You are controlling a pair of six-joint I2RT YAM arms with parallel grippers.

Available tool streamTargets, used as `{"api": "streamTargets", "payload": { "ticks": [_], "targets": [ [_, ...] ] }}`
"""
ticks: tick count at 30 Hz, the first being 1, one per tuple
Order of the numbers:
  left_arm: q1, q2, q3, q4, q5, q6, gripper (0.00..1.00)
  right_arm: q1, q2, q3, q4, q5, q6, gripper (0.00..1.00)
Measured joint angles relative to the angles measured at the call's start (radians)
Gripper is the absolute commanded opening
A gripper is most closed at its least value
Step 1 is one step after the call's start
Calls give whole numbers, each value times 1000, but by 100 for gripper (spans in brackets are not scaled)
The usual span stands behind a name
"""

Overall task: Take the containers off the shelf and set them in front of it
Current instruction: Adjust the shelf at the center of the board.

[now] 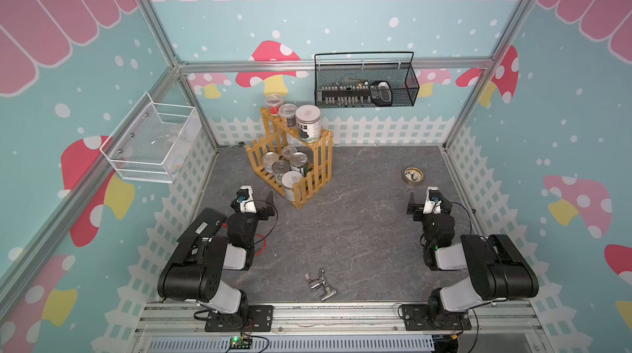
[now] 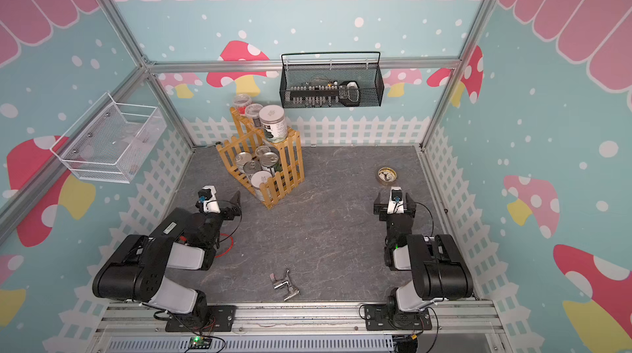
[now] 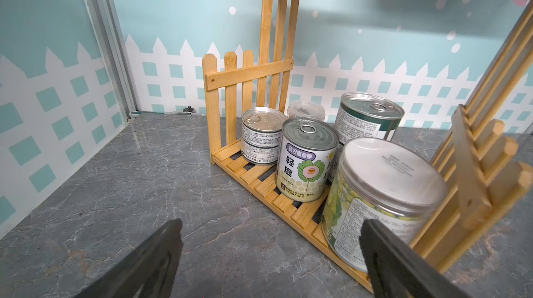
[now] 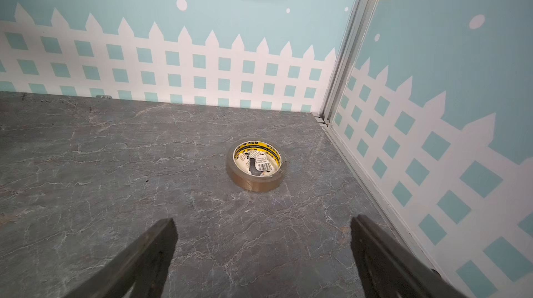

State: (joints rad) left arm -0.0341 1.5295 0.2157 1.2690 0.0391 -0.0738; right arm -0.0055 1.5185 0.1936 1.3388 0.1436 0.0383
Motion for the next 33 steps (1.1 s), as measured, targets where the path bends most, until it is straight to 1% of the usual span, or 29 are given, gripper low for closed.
{"api": "streamTargets", "payload": {
  "ticks": [16, 21, 23, 25, 28, 33],
  "targets": [
    [0, 0, 0, 0, 0, 0, 99, 0, 0, 0, 0, 3, 0, 99],
    [2, -1, 0, 0, 19, 2, 99, 0, 0, 0, 0, 2, 0, 99],
    [2, -14, 0, -10, 32, 4, 99, 0, -2, -1, 0, -1, 0, 99],
    [2, -58, 0, -35, 43, 6, 99, 0, -20, -6, -12, -6, -1, 99],
    [2, -164, 0, -84, 59, 11, 99, 0, -131, -8, -95, -10, -1, 99],
    [-2, -342, 36, -249, 72, 4, 99, 0, -395, 46, -320, -57, 6, 99]
  ]
}}
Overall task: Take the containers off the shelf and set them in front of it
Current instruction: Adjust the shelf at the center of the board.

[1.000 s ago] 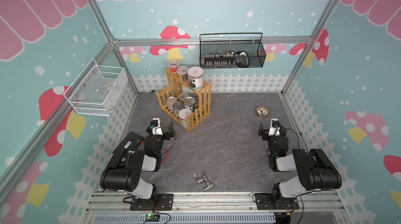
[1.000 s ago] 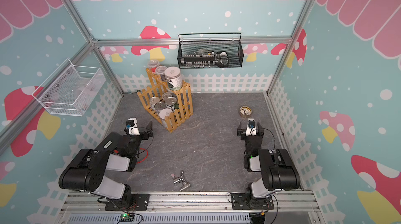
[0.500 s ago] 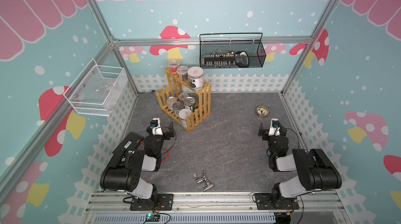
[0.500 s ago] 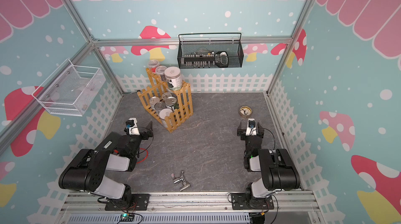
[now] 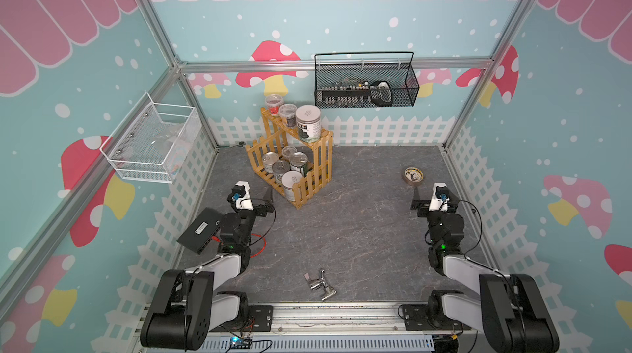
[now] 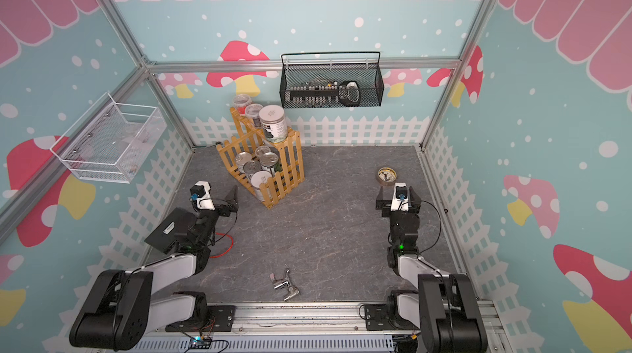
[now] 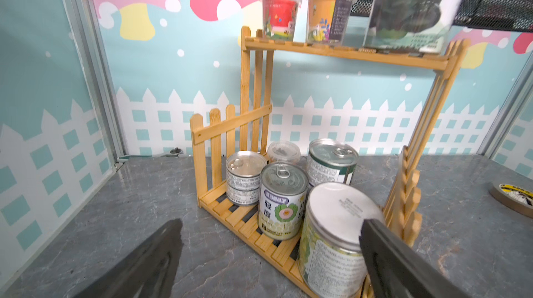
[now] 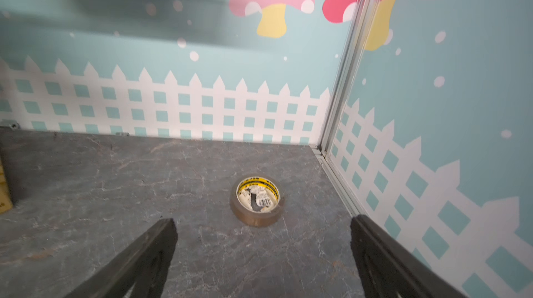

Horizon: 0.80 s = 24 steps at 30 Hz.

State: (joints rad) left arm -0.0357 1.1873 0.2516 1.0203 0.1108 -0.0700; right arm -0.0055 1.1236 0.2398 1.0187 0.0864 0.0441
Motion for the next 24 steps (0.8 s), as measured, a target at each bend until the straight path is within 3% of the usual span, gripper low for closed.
{"api": "streamTargets", "payload": {
  "ticks": [6, 16, 24],
  "targets": [
    [-34, -153, 88, -232, 42, -35, 99, 0, -176, 136, -318, -155, 41, 99],
    [-252, -147, 198, -543, 120, -11, 99, 0, -205, 401, -772, -545, 88, 99],
    [-163, 9, 300, -653, 273, 43, 95, 26, -236, 477, -951, -715, 92, 99]
  ]
}}
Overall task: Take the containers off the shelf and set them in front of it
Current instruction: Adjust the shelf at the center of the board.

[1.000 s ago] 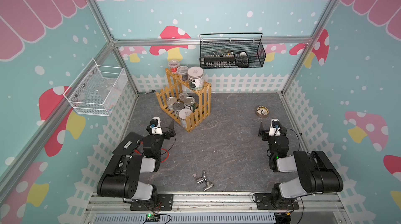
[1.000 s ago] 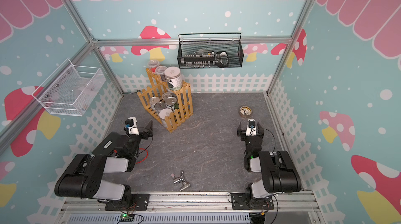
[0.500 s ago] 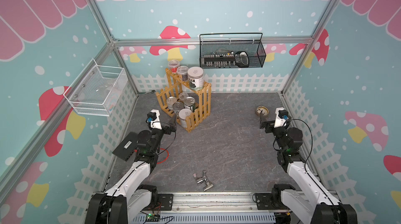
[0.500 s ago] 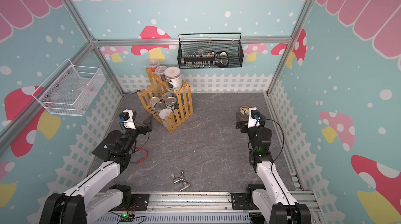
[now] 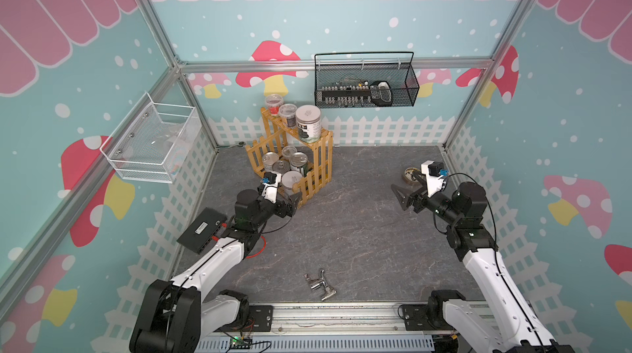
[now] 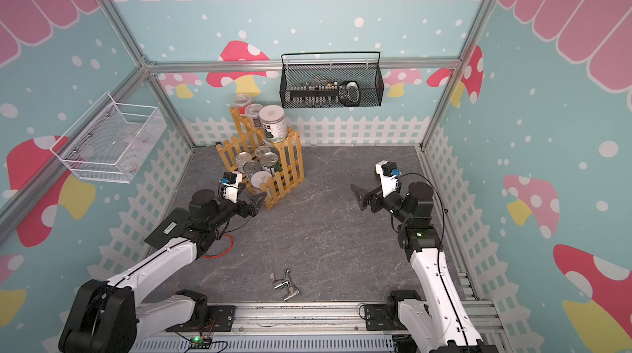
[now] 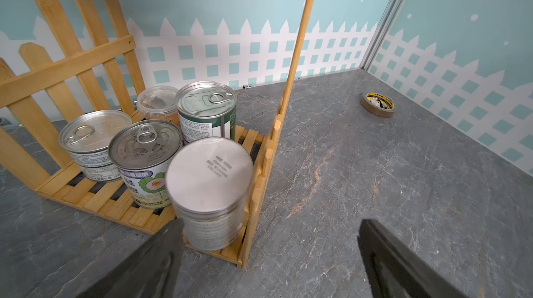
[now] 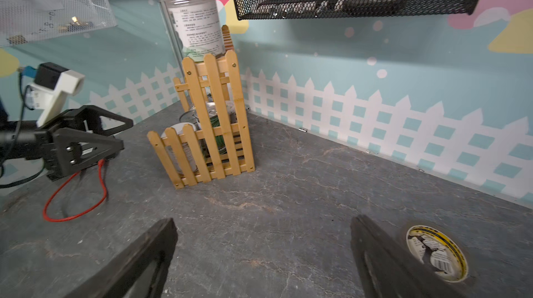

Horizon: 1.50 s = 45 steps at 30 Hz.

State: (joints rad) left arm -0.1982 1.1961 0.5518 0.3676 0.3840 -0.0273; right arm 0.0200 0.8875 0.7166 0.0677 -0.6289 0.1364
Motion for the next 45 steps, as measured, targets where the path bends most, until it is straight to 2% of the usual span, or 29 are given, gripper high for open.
{"api": "streamTargets", "payload": {
  "ticks": [5, 9, 18, 20, 24, 28, 31, 34, 37, 43, 45],
  "targets": [
    [15, 119, 95, -8, 119, 61, 85, 9, 6, 2, -40, -18, 0, 99],
    [44, 193, 147, -13, 167, 87, 77, 14, 8, 2, -55, -18, 0, 99],
    [65, 255, 166, -23, 187, 113, 55, 14, 18, 2, -61, -18, 0, 99],
    [65, 262, 169, -25, 188, 114, 53, 15, 21, 2, -61, -18, 0, 99],
    [65, 281, 175, -27, 189, 115, 41, 15, 22, 2, -60, -18, 0, 99],
    [65, 293, 178, -28, 190, 115, 37, 15, 27, 2, -60, -19, 0, 99],
    [65, 294, 178, -30, 190, 119, 29, 14, 31, 2, -59, -19, 0, 99],
    [64, 294, 178, -34, 190, 125, 29, 15, 35, 2, -52, -19, 0, 99],
    [62, 295, 178, -35, 192, 134, 22, 15, 40, 2, -47, -19, 0, 99],
    [47, 304, 183, -35, 183, 154, 17, 15, 40, 0, -37, -17, 0, 99],
    [37, 305, 186, -35, 171, 168, 12, 15, 40, -1, -37, -16, 0, 99]
  ]
}}
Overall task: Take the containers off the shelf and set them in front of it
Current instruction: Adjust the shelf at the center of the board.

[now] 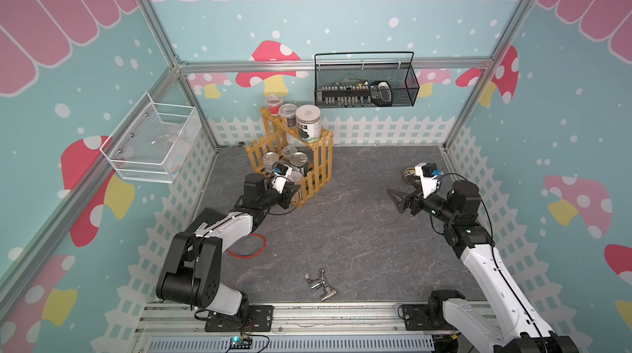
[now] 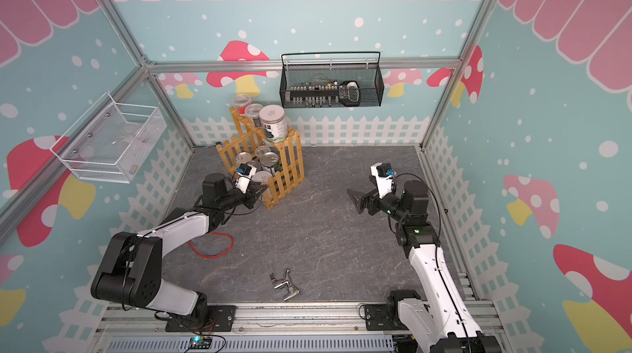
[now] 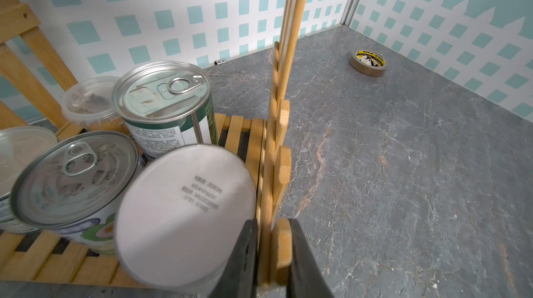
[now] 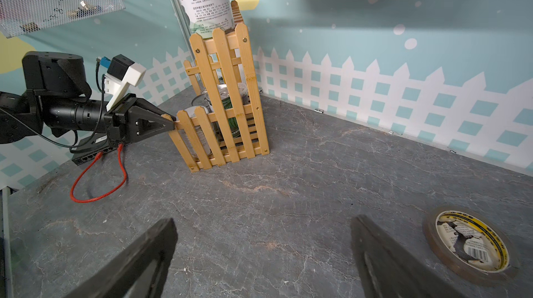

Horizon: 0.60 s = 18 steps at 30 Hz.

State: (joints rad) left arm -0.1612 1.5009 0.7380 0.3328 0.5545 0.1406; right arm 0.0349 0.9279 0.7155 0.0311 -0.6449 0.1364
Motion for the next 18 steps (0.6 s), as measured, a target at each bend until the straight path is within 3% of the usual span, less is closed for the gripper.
{"api": "streamTargets", "payload": {
  "ticks": [2, 8, 18],
  "targets": [
    [-15, 3, 6, 0, -19, 18, 8, 0, 0, -2, 0, 0, 0, 99],
    [-72, 19, 29, -5, -82, 12, 8, 0, -1, -8, 10, 4, 0, 99],
    [-237, 20, 15, 48, -280, -123, 8, 0, -3, -45, 30, 33, 8, 99]
  ]
}}
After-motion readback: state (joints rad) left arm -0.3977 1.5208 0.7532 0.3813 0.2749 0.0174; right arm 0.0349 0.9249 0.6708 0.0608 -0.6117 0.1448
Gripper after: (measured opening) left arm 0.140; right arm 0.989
